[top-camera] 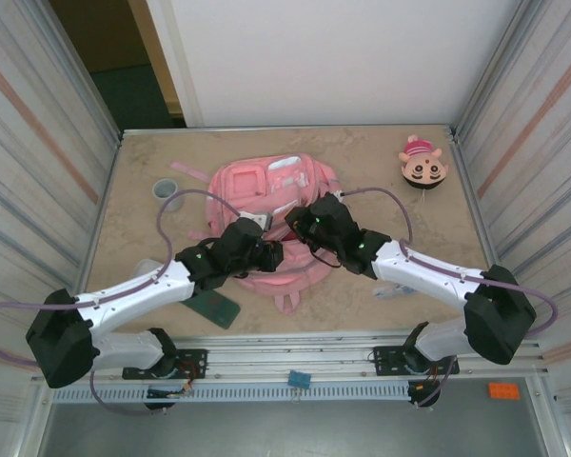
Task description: Pack the student bag
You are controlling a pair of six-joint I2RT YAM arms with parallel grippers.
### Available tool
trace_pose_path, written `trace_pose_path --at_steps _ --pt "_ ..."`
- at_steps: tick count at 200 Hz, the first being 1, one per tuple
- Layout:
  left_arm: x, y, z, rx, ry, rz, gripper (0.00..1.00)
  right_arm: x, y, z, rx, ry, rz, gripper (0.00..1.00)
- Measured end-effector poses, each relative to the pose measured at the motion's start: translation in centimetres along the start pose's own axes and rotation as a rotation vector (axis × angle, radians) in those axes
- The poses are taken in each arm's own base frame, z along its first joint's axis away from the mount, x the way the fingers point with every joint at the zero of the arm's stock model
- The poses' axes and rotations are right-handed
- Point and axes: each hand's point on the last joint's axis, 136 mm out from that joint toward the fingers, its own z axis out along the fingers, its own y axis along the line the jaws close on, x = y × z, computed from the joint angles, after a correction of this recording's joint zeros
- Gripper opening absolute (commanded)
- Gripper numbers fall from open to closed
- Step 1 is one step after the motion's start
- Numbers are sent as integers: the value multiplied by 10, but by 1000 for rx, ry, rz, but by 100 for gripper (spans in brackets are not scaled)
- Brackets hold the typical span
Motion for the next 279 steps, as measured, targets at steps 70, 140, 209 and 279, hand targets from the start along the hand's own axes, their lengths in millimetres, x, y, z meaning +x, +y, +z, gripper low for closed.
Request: trace_pose_path --at_steps 70,140,209,279 --pt "14 44 -32 -100 -31 -16 0 -29 -7 -4 19 89 29 0" --pt "10 59 -34 -65 -41 -6 0 -31 15 -9 -60 145 40 60" --pt "9 46 -16 -17 17 1 0 33 15 12 -62 198 4 33" --pt "-12 67 -41 -49 -89 -34 0 11 10 3 -34 256 -51 0"
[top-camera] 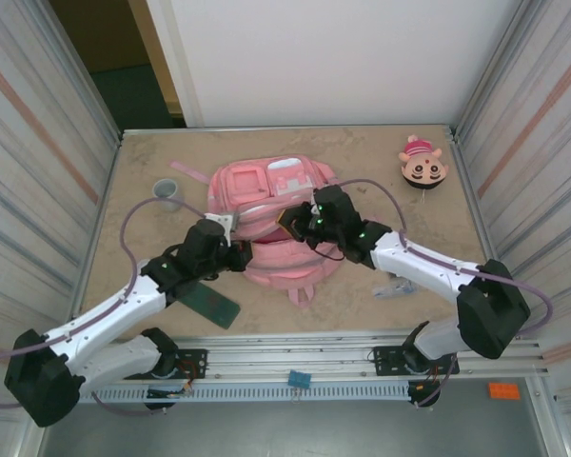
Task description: Pack the student bag
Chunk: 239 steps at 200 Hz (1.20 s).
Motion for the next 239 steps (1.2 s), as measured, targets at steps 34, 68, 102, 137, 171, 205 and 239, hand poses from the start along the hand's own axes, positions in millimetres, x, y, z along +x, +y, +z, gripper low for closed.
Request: trace_pose_path --at_steps 34,68,102,137,171,205,239 --pt "-20 19 -6 5 -56 -9 0 -20 25 -24 -28 85 -74 0" --pt "-32 30 0 12 -61 33 0 -24 31 -38 -52 170 -95 0" --pt "-41 48 19 -39 -26 63 2 -33 42 -46 -66 203 -110 0" --pt "-49 67 36 -107 -11 85 7 -40 50 -51 -85 222 -112 0" --pt "-53 84 47 -166 3 88 16 -42 51 -48 -86 226 -107 0" --pt "-59 91 48 -196 4 67 31 -49 54 -45 -98 174 -109 0" --pt "-70 76 22 -154 -46 23 48 -56 50 -42 -98 90 -88 0"
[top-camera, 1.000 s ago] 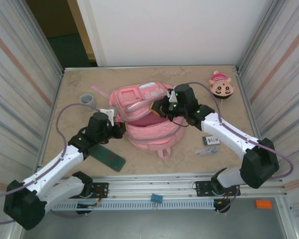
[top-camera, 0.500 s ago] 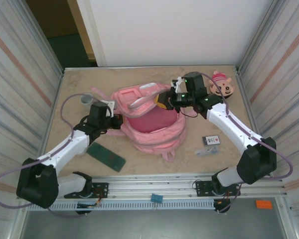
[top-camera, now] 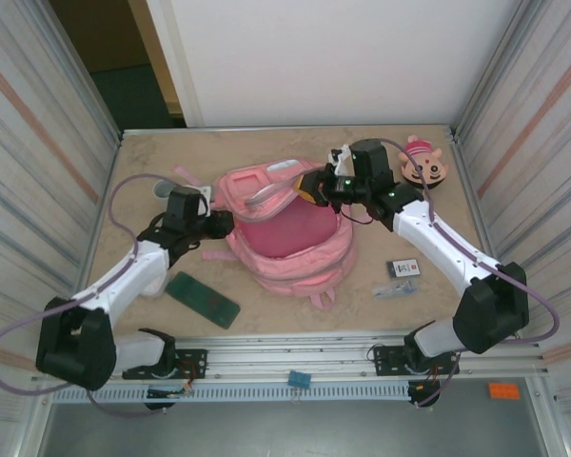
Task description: Pack the student bag
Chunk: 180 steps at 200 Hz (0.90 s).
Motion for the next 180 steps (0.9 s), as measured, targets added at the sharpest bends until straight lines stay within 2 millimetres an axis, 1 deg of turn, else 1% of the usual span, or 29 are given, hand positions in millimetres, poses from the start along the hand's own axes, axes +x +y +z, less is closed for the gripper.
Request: trace_pose_path --at_steps 31,43,52,59,72,88,114,119,120,124,130,139,152,163,180 --pt "-24 -26 -53 111 -144 -53 54 -4 -4 8 2 -81 24 0" --pt "-26 -30 -69 140 -183 -86 54 -4 -2 11 -6 -112 22 0" --pt "-26 -32 -76 152 -199 -108 54 -4 0 14 -7 -130 15 0" --pt "-24 -31 -79 157 -203 -127 54 -4 1 17 -8 -143 11 0" --pt "-18 -29 -78 154 -191 -154 54 -6 3 22 -13 -167 0 0" --pt "-6 -23 -71 132 -148 -186 54 -8 3 30 -17 -196 -3 0" --pt "8 -13 -63 81 -79 -245 55 -4 -4 45 -11 -214 -2 0" --pt "11 -11 -62 71 -65 -259 56 -4 -5 47 -9 -215 -3 3" --pt "12 -11 -61 69 -61 -262 56 -4 -5 48 -7 -216 -3 6" --pt "13 -10 -61 60 -52 -272 56 -3 -7 49 -3 -217 -3 9" --pt "15 -8 -60 50 -39 -288 56 -3 -7 50 2 -221 -3 18" --pt "19 -6 -60 37 -19 -312 60 -2 -9 50 12 -226 -2 32" --pt "23 -4 -60 17 2 -354 64 1 -14 47 52 -246 -23 47" --pt "29 0 -61 -2 23 -399 67 8 -21 41 109 -252 -51 54" --pt "41 5 -62 -36 67 -464 69 25 -35 26 214 -237 -90 60"
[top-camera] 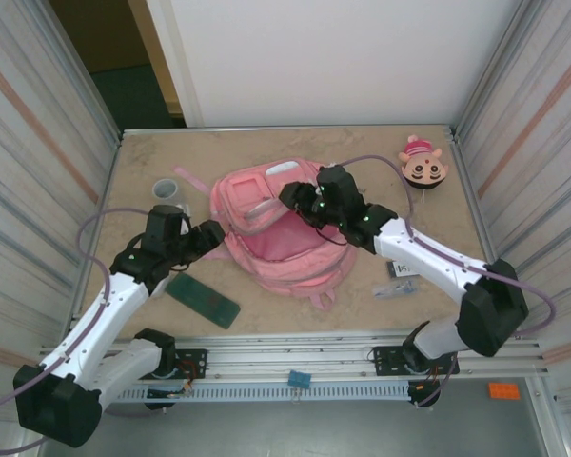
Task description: Pack the student bag
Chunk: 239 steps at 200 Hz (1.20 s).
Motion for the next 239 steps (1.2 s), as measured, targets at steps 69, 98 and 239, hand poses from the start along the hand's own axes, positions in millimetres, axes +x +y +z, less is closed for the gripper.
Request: trace_pose_path --at_steps 69,98,239 --pt "45 55 -16 -255 140 -263 76 27 -51 -86 202 60 -110 60" --pt "66 83 -25 -418 196 -367 86 30 -56 -95 218 73 -163 61" --pt "92 129 16 -654 292 -443 93 45 -65 -72 260 148 -246 61"
